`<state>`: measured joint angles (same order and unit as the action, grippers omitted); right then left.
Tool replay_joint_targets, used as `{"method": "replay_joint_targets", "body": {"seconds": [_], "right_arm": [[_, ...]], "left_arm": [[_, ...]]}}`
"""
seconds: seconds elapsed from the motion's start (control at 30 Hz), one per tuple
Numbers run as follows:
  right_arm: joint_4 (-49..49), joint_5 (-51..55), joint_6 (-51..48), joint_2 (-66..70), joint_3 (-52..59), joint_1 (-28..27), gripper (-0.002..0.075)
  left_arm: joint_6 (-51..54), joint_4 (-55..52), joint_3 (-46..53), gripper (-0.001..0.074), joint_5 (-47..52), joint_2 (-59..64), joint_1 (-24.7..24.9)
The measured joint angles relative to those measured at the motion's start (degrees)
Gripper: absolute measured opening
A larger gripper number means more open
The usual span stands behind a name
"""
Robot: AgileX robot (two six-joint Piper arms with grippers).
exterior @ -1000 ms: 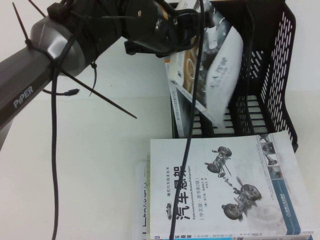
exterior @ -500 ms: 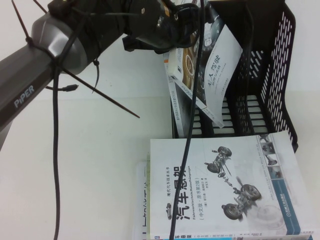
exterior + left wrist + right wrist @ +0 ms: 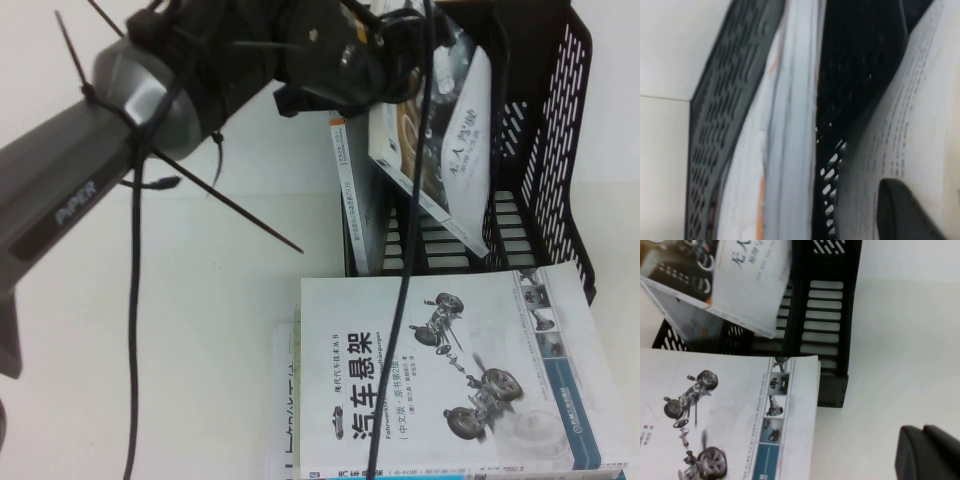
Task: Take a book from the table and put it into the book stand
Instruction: Place the book on the book shelf
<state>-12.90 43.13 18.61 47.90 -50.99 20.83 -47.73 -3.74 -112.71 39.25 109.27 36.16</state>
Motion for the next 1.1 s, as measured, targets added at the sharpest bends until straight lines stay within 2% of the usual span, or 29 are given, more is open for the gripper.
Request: {"method": "replay_joint_targets", "body": {"seconds": [0.7,1.1], "right_arm": [[0.0,-0.2,-0.7,0.0,0.0,0.0,0.0006],[0.1,-0.3,-2.2,0.0,0.0,0.0,0.0006]], "left_arm": [[-4.6,-8.3,-1.4,0.0099,1.6,2.3,0.9],[0.6,-6.4,-15.6,0.0099,17.6,2.8,1.3]]}}
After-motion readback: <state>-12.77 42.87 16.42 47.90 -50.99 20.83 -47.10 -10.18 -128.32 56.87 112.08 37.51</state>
